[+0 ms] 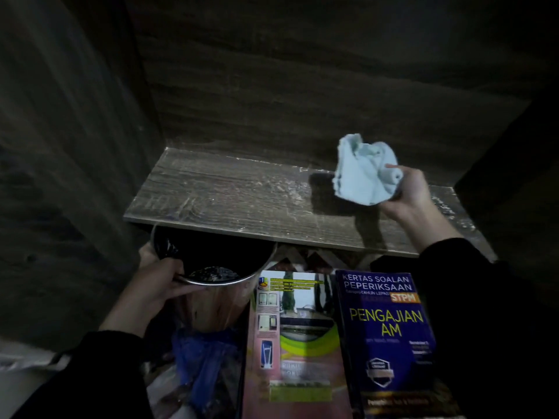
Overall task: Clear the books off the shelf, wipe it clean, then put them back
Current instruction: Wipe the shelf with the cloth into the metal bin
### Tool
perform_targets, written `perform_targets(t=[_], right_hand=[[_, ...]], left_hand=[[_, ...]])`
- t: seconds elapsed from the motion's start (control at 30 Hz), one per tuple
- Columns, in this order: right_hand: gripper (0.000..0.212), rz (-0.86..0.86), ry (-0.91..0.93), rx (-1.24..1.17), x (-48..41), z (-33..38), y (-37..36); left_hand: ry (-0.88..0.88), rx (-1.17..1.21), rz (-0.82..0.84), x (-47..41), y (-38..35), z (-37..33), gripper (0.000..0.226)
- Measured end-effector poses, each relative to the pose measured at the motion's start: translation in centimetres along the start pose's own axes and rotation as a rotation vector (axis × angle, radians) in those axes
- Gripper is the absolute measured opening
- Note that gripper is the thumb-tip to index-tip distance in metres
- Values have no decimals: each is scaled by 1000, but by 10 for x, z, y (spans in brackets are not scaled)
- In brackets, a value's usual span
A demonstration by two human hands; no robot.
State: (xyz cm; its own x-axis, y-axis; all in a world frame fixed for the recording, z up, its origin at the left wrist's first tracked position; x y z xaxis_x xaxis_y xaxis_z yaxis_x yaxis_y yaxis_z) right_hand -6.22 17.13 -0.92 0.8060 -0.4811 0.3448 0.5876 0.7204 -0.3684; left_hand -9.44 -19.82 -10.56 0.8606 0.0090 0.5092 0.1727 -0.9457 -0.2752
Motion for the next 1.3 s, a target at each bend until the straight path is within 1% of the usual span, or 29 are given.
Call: perform_targets(t=[0.03, 0.07, 0.13, 0.17, 0.2, 0.23, 0.27, 0.3, 0.37, 0.4, 0.43, 0.47, 0.5, 0.57, 0.6, 0.67, 0.77, 0.83, 0.9, 0.97, 1.1, 1.3], right_hand=[[46, -77, 27, -1, -1, 9, 15], [47, -194, 62, 15, -4, 17, 32], [35, -481, 169, 25, -11, 32, 66], [29, -637, 228, 91, -11, 38, 82], [28, -770, 269, 218, -11, 43, 98], [32, -883, 299, 365, -12, 45, 114], [37, -957, 314, 566, -13, 45, 129], [41, -985, 302, 820, -15, 43, 140], [49, -885, 238, 1288, -20, 25, 153], [56, -833, 238, 1461, -23, 11, 157], [66, -815, 270, 1574, -27, -2, 160], [73, -816, 289, 1643, -32, -10, 163], [74, -823, 295, 1677, -36, -13, 164], [65, -808, 216, 1741, -43, -5, 158], [64, -789, 180, 1772, -48, -1, 157], [66, -791, 155, 1783, -58, 7, 154], [63, -757, 206, 1806, -67, 7, 148], [60, -706, 152, 1825, -74, 8, 147], [57, -669, 67, 1788, -79, 10, 143], [56, -658, 43, 1762, -82, 8, 136], [57, -664, 63, 1736, -81, -8, 104], [61, -597, 86, 1731, -76, -37, 41]], left_hand=[[4, -7, -1, -2, 2, 0, 50], [6, -19, 1, -3, 3, 1, 52], [8, -27, 12, -6, 4, 2, 54], [7, -29, 15, -7, 4, 2, 54], [6, -31, 14, -7, 4, 2, 54], [7, -31, 12, -7, 3, 3, 53], [10, -30, 12, -7, 3, 3, 53], [14, -32, 10, -8, 2, 3, 53], [17, -42, 6, -9, 3, 4, 53], [17, -44, 7, -9, 3, 4, 53], [16, -43, 10, -10, 3, 4, 54], [14, -41, 13, -10, 3, 4, 54], [12, -41, 15, -9, 3, 3, 55], [10, -46, 20, -8, 2, 2, 55], [12, -47, 24, -6, 1, 1, 55], [12, -46, 26, -3, -2, 1, 53], [12, -37, 13, -1, -5, 0, 51], [24, -34, 10, -2, -6, 0, 53], [33, -49, 15, -6, -5, 1, 57], [40, -62, 12, -10, -2, 2, 59], [41, -76, 12, -16, 3, 5, 66], [37, -55, -1, -12, 0, 4, 64]])
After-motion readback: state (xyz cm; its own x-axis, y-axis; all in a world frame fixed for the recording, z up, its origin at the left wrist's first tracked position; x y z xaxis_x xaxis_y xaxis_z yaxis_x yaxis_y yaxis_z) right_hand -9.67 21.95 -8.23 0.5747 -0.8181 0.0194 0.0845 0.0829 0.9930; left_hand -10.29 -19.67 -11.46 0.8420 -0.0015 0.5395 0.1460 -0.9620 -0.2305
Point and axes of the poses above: each hand's wrist, its own x-axis away from the middle knuckle, its own y-axis out of the back of the hand, z = x × y, the point moved 3 cm from there along -x, towards the middle knuckle, and after that the axes turned 11 degrees about x, right-handed, at the moved point
